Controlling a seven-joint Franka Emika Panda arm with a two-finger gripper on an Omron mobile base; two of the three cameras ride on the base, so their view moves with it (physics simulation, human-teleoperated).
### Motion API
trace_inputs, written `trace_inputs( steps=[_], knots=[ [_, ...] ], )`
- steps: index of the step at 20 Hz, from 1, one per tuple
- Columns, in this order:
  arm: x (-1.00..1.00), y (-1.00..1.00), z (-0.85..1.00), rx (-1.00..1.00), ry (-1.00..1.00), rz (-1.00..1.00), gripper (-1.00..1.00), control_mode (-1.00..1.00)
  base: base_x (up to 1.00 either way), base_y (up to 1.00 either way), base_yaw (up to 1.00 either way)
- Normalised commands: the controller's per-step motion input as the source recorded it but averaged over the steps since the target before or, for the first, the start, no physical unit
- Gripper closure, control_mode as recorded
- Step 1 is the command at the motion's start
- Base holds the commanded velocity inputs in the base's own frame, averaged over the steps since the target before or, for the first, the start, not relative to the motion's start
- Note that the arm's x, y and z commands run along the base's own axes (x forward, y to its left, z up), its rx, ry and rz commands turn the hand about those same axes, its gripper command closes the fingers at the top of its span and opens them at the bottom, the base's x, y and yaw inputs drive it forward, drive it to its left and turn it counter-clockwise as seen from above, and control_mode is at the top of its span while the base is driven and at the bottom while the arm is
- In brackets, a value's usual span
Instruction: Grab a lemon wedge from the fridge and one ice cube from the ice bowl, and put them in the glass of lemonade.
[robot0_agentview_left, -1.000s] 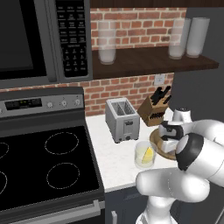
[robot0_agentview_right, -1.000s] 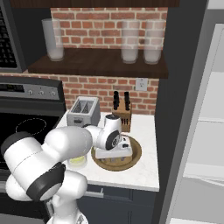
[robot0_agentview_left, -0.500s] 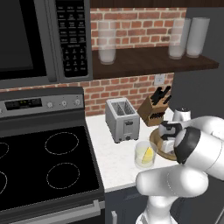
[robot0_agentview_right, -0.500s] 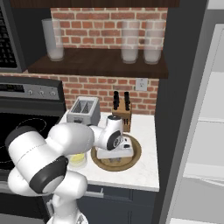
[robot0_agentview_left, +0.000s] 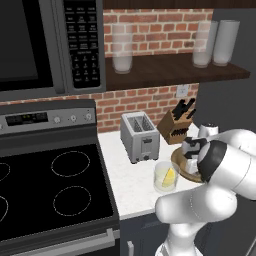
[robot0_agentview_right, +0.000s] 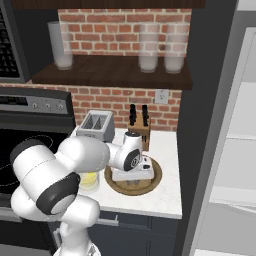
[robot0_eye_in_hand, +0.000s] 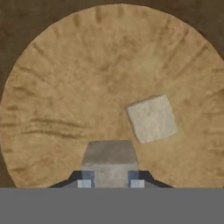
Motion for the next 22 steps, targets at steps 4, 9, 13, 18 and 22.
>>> trace_inputs(
  steps=[4,9,13,18,22],
  knots=[
    [-0.31,0.00,0.11,0.00,-0.06,0.00,1.00,-1.00,0.00,0.00,0.00],
    [-0.39,0.01,0.45,0.00,-0.17,0.00,1.00,-1.00,0.00,0.00,0.00],
    [-0.28,0.13,0.55,0.00,-0.16,0.00,1.00,-1.00,0.00,0.00,0.00],
    [-0.25,0.37,0.50,0.00,-0.15,0.00,1.00,-1.00,0.00,0.00,0.00],
    [-0.27,0.41,0.69,0.00,-0.08,-0.02,1.00,-1.00,0.00,0.00,0.00]
  ],
)
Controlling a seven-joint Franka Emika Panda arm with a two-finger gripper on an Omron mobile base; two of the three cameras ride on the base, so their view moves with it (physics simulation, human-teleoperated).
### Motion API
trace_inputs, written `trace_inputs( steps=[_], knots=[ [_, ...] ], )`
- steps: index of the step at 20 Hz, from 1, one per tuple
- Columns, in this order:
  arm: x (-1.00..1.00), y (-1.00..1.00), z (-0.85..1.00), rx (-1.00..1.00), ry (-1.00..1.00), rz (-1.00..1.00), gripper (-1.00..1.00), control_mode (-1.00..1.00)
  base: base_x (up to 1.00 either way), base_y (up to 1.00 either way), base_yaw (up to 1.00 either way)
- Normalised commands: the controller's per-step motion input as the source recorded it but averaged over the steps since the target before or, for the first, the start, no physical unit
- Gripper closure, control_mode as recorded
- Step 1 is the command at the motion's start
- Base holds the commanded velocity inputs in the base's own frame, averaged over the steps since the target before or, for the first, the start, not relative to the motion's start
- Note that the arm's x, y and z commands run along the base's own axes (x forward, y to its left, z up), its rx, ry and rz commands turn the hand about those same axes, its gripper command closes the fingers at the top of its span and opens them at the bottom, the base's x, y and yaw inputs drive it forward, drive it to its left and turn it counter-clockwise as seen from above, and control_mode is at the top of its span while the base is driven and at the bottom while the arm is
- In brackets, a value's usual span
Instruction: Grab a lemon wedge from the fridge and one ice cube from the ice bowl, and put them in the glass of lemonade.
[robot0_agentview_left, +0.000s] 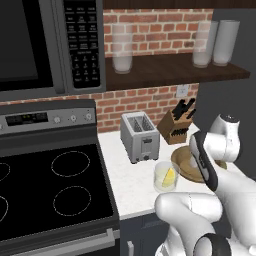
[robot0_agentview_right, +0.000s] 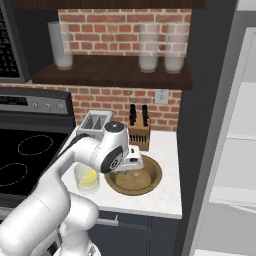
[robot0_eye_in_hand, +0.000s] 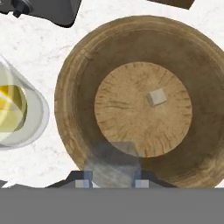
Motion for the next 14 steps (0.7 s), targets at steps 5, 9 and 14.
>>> trace_inputs(
  steps=[5,9,14],
  knots=[
    [-0.24,0.41,0.71,0.00,-0.04,-0.02,1.00,-1.00,0.00,0.00,0.00],
    [-0.11,0.52,0.49,0.00,0.00,0.00,1.00,-1.00,0.00,0.00,0.00],
    [0.00,0.60,0.27,-0.01,0.00,0.00,1.00,-1.00,0.00,0.00,0.00]
  ],
)
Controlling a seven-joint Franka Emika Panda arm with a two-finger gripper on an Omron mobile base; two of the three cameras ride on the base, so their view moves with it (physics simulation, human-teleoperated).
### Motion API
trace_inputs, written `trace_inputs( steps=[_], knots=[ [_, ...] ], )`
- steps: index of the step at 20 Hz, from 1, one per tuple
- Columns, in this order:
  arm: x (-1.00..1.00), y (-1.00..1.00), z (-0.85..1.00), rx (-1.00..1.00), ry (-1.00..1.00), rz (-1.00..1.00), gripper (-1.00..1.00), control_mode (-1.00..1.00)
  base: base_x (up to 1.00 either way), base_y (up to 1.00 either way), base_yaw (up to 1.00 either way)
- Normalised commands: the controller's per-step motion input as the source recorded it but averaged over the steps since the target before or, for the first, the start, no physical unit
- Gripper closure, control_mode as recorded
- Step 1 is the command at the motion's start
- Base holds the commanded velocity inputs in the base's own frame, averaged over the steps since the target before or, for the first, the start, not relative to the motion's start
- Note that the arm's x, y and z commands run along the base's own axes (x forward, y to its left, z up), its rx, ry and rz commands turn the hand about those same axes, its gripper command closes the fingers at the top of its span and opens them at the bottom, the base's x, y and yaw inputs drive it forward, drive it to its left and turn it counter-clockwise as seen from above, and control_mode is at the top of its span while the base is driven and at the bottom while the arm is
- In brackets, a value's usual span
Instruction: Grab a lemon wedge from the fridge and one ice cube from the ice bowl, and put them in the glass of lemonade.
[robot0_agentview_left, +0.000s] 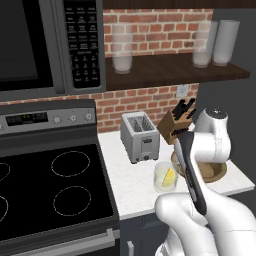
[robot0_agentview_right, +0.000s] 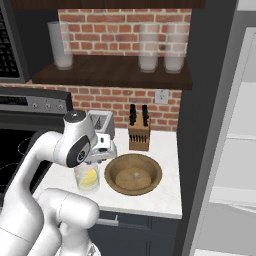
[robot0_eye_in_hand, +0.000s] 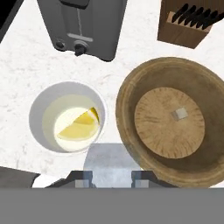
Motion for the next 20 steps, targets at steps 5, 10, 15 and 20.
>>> trace_inputs(
  steps=[5,10,15,20],
  knots=[
    [0.03,0.53,-0.04,-0.03,0.04,0.00,1.00,-1.00,0.00,0.00,0.00],
    [0.14,0.43,-0.37,-0.06,0.07,0.00,1.00,-1.00,0.00,0.00,0.00],
    [0.31,0.21,-0.50,-0.05,0.06,0.00,1.00,-1.00,0.00,0.00,0.00],
    [0.46,0.07,-0.43,-0.03,0.04,0.00,1.00,-1.00,0.00,0.00,0.00]
  ],
)
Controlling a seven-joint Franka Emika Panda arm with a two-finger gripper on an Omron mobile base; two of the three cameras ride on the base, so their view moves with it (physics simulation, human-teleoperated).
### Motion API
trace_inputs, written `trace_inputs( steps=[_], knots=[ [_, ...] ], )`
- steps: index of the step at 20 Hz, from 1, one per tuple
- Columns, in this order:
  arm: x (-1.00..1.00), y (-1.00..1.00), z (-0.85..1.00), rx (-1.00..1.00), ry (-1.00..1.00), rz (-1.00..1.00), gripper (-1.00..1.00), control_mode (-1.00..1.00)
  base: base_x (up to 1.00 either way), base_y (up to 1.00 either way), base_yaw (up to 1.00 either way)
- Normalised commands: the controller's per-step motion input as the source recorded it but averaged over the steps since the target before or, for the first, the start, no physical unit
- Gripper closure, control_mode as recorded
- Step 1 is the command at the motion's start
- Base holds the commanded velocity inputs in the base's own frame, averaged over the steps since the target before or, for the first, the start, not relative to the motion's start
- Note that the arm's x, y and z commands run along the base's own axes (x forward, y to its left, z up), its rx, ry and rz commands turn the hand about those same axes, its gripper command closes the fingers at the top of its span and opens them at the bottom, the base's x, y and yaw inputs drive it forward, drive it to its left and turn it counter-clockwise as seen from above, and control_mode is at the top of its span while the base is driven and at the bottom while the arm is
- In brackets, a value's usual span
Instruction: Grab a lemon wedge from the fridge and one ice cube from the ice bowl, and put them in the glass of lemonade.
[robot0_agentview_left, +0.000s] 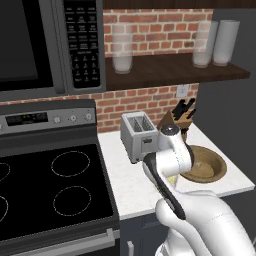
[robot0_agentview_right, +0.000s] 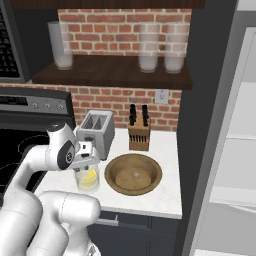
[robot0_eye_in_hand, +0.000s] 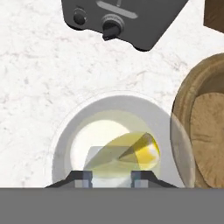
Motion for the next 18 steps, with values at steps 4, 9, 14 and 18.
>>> trace_inputs(
  steps=[4,9,14,18],
  knots=[
    [0.42,0.00,-0.19,0.00,0.01,0.00,1.00,-1.00,0.00,0.00,0.00],
    [0.01,0.02,0.01,0.00,0.00,0.00,1.00,-1.00,0.00,0.00,0.00],
    [-0.03,0.00,0.01,0.00,0.00,0.00,-1.00,-1.00,0.00,0.00,0.00],
    [0.00,0.00,-0.09,0.00,0.00,0.00,-1.00,-1.00,0.00,0.00,0.00]
  ],
)
